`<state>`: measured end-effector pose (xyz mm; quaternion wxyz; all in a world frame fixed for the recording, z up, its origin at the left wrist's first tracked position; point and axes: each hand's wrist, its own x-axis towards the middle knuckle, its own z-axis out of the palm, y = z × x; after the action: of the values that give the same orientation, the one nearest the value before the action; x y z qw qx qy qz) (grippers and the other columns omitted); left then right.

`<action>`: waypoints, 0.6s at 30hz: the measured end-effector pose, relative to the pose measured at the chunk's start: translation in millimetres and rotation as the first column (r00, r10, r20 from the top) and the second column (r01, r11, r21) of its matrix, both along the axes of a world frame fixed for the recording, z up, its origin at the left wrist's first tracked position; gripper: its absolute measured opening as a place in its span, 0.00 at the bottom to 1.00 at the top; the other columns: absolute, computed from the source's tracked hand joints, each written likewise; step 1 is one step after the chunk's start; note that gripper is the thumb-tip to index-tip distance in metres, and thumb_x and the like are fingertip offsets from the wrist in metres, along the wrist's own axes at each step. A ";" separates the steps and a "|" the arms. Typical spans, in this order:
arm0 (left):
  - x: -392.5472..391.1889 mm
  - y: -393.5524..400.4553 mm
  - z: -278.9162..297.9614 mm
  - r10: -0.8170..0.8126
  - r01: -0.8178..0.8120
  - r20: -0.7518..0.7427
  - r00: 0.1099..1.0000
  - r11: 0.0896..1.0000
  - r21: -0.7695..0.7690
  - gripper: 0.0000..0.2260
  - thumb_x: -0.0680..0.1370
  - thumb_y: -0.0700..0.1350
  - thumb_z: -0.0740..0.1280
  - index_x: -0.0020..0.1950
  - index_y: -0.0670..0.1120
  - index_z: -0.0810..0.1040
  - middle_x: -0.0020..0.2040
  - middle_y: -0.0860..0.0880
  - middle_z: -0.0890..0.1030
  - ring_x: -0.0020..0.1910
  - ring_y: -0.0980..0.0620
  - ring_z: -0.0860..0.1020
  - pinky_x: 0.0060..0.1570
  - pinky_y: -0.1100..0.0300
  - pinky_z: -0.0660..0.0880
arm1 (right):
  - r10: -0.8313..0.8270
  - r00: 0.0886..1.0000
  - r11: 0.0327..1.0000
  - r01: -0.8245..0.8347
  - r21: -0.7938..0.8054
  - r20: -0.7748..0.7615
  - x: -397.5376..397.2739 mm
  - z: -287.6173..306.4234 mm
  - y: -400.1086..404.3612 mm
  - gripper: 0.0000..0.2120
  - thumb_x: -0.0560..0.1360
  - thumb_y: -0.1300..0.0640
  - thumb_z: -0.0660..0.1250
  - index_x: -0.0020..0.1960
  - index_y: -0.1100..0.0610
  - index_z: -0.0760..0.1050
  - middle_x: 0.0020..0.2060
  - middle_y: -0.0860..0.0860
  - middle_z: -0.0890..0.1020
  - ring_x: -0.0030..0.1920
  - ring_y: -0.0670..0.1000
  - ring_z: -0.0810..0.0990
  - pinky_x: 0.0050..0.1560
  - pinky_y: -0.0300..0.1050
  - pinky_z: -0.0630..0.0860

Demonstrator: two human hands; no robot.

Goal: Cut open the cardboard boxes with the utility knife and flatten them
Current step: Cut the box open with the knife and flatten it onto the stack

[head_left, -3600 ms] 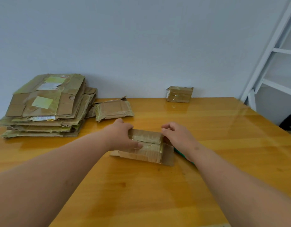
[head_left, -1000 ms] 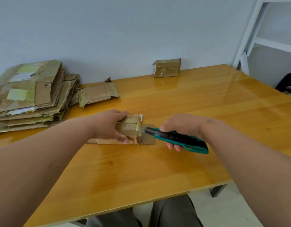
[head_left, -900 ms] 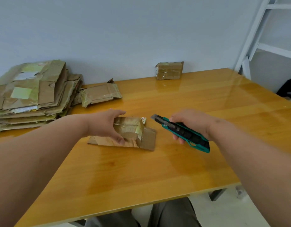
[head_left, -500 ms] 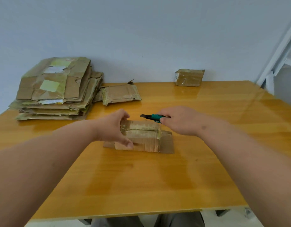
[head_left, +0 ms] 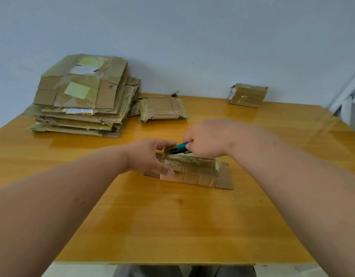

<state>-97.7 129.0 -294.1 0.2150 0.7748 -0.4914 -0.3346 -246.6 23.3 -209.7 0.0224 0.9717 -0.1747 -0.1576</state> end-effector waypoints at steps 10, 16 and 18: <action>-2.8 0.4 2.4 -0.004 0.004 0.013 1.000 1.000 -0.011 0.42 0.64 0.54 0.80 0.73 0.65 0.62 0.69 0.55 0.70 0.60 0.54 0.69 0.58 0.55 0.64 | -0.048 0.998 0.993 0.052 -0.103 0.039 3.3 -1.5 13.8 0.07 0.78 0.53 0.59 0.46 0.50 0.76 0.37 0.49 0.77 0.36 0.49 0.75 0.29 0.43 0.66; -6.0 2.6 6.6 0.000 0.000 0.044 0.999 1.000 0.005 0.42 0.64 0.55 0.80 0.73 0.65 0.62 0.70 0.53 0.68 0.62 0.53 0.67 0.61 0.54 0.64 | -0.081 0.997 0.993 0.079 -0.089 -0.018 -9.8 -2.5 9.0 0.07 0.78 0.56 0.59 0.46 0.52 0.75 0.38 0.49 0.77 0.36 0.49 0.75 0.31 0.43 0.67; -6.3 2.1 8.6 -0.003 0.002 0.069 0.998 1.000 0.023 0.43 0.63 0.56 0.80 0.73 0.66 0.62 0.70 0.52 0.68 0.65 0.50 0.67 0.64 0.52 0.65 | -0.115 0.992 0.990 0.111 -0.089 -0.046 -19.3 -0.4 2.0 0.08 0.78 0.56 0.59 0.45 0.52 0.76 0.38 0.49 0.76 0.35 0.49 0.73 0.30 0.43 0.66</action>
<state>-104.0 131.1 -285.5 0.1886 0.7877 -0.4955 -0.3136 -266.0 25.4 -210.1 0.0596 0.9540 -0.2355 -0.1758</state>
